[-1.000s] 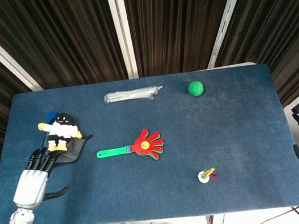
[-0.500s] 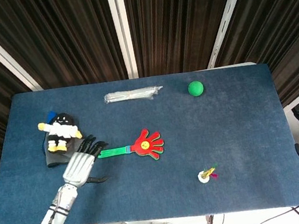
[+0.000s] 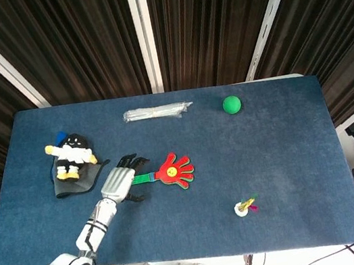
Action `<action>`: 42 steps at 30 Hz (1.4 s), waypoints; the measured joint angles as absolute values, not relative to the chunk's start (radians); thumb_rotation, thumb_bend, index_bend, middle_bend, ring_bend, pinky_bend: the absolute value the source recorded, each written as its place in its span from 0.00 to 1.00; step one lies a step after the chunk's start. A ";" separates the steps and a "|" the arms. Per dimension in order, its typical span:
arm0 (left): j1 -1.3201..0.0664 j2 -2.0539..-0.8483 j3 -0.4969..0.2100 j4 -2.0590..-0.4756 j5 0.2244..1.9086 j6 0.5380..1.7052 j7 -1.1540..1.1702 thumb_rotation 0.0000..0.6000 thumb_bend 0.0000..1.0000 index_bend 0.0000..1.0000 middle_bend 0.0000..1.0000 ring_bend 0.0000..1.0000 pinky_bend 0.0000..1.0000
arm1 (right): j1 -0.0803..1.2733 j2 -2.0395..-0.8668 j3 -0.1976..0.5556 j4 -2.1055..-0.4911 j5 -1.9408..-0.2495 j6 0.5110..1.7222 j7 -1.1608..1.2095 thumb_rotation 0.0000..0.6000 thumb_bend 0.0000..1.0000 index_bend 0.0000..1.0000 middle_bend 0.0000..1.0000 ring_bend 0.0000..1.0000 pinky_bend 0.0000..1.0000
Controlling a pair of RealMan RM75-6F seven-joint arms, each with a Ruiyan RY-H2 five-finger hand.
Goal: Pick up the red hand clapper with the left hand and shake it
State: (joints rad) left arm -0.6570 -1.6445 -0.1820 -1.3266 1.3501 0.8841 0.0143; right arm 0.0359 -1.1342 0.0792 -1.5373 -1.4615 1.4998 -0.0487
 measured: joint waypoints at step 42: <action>-0.785 -1.763 -0.200 -1.192 1.144 0.784 0.125 1.00 0.29 0.39 0.16 0.00 0.08 | 0.039 -1.135 0.087 -1.491 -1.426 1.470 0.007 1.00 0.33 0.00 0.00 0.00 0.00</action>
